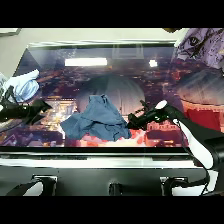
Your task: Fold the clothes and pants, and hang the long-sleeved shirts on hangers.
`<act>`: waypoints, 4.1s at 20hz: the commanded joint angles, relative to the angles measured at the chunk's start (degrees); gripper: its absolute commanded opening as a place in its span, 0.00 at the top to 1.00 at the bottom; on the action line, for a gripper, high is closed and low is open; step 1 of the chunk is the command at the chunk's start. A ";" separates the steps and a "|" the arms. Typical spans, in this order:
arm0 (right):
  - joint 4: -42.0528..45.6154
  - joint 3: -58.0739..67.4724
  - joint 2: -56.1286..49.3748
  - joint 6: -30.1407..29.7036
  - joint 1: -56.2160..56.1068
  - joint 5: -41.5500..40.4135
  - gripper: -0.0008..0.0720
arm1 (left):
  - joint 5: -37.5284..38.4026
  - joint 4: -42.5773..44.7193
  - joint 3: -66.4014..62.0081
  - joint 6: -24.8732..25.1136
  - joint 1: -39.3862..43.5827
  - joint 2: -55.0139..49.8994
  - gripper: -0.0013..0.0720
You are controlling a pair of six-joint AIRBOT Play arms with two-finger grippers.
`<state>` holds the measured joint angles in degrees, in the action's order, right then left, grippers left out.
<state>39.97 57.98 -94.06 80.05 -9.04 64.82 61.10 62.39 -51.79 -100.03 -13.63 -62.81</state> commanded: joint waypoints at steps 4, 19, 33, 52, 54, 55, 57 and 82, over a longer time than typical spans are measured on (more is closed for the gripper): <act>1.18 0.04 3.04 1.44 -0.09 -0.04 0.95 | -4.22 -12.76 11.89 16.79 -3.30 -5.73 0.01; 1.11 0.04 4.31 2.54 -0.09 1.88 0.95 | -11.34 -23.87 11.80 26.34 -0.92 -15.91 0.01; 31.19 26.36 14.14 11.34 -0.09 2.69 0.95 | -2.08 -20.17 -24.30 23.54 -0.26 -15.43 0.97; 46.29 50.58 44.76 14.93 -0.09 8.76 0.95 | 8.59 14.14 -60.57 1.84 -0.17 12.31 0.96; 46.25 50.56 40.79 14.88 -0.09 8.87 0.95 | 8.61 14.10 -58.29 1.84 -0.13 9.94 0.96; 46.23 50.49 38.25 14.88 -0.09 8.83 0.95 | 8.61 14.19 -56.43 1.88 0.31 8.26 0.96; 46.10 48.74 32.20 13.97 -0.09 8.35 0.95 | 8.52 14.21 -51.80 2.73 1.53 3.87 0.96; 30.47 47.34 -5.77 9.25 20.02 14.14 0.31 | 11.39 16.74 -37.13 -1.36 -1.07 -23.45 0.01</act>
<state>83.02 105.38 -101.47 94.48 1.91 69.84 66.24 77.08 -92.12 -101.67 -10.96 -91.88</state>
